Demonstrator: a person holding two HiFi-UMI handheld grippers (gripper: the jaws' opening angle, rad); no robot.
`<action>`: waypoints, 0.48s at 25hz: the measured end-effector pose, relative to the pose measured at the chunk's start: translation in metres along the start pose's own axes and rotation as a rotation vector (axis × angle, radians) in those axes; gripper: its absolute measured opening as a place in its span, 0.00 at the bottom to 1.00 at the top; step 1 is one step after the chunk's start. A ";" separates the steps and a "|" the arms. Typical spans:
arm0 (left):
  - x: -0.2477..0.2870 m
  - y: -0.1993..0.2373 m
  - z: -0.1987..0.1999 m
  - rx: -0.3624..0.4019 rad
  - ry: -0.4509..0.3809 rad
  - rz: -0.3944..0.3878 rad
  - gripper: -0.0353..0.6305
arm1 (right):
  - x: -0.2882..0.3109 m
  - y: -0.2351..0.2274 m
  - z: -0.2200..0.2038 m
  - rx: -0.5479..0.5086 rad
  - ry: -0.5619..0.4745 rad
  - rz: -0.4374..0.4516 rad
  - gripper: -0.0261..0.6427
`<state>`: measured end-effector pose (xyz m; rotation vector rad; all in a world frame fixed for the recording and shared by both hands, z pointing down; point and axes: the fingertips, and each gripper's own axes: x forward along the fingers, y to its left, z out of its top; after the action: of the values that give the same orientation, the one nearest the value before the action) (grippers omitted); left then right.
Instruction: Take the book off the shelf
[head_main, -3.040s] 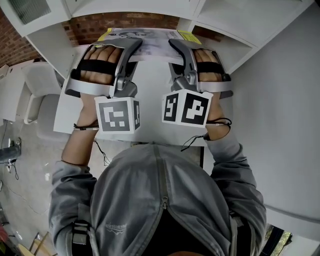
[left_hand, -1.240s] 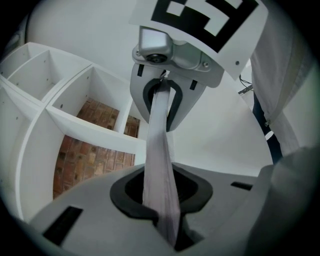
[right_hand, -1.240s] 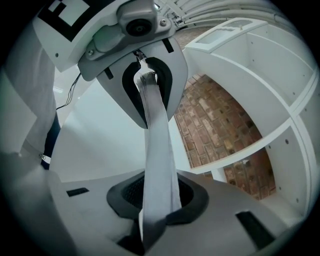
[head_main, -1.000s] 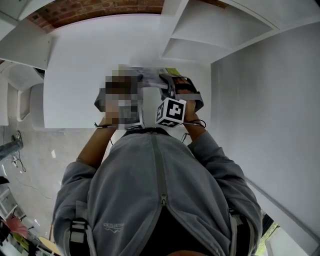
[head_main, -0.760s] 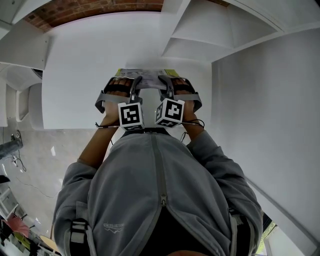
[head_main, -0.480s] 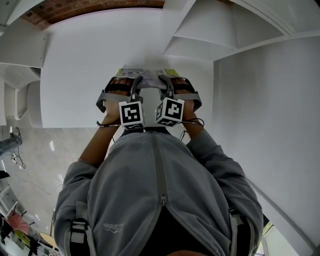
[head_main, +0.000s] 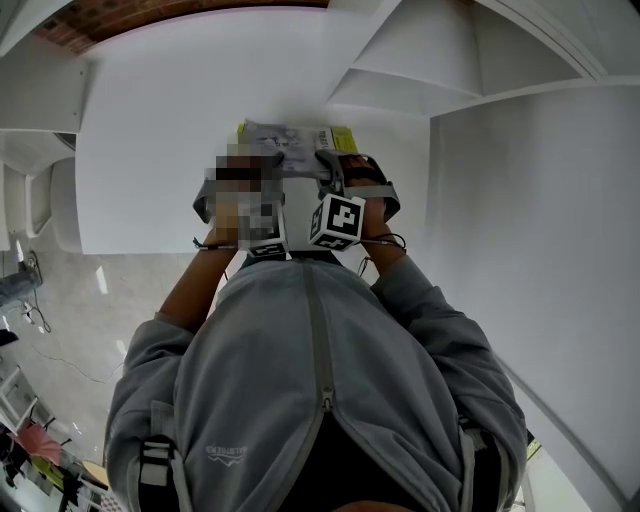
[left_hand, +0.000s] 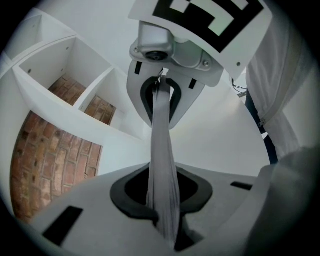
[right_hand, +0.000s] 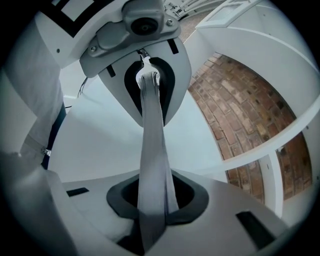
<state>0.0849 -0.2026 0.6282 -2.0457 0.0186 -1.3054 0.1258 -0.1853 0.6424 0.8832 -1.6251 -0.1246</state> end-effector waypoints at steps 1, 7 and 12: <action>0.002 -0.003 -0.001 0.003 0.003 -0.011 0.17 | 0.003 0.002 -0.001 -0.004 0.001 0.007 0.16; 0.017 -0.024 -0.003 0.017 0.016 -0.065 0.17 | 0.019 0.020 -0.010 -0.010 0.026 0.047 0.18; 0.021 -0.042 -0.004 -0.004 0.017 -0.113 0.19 | 0.025 0.036 -0.016 -0.002 0.050 0.074 0.20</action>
<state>0.0780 -0.1807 0.6693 -2.0642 -0.0881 -1.3927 0.1234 -0.1687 0.6861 0.8170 -1.6089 -0.0521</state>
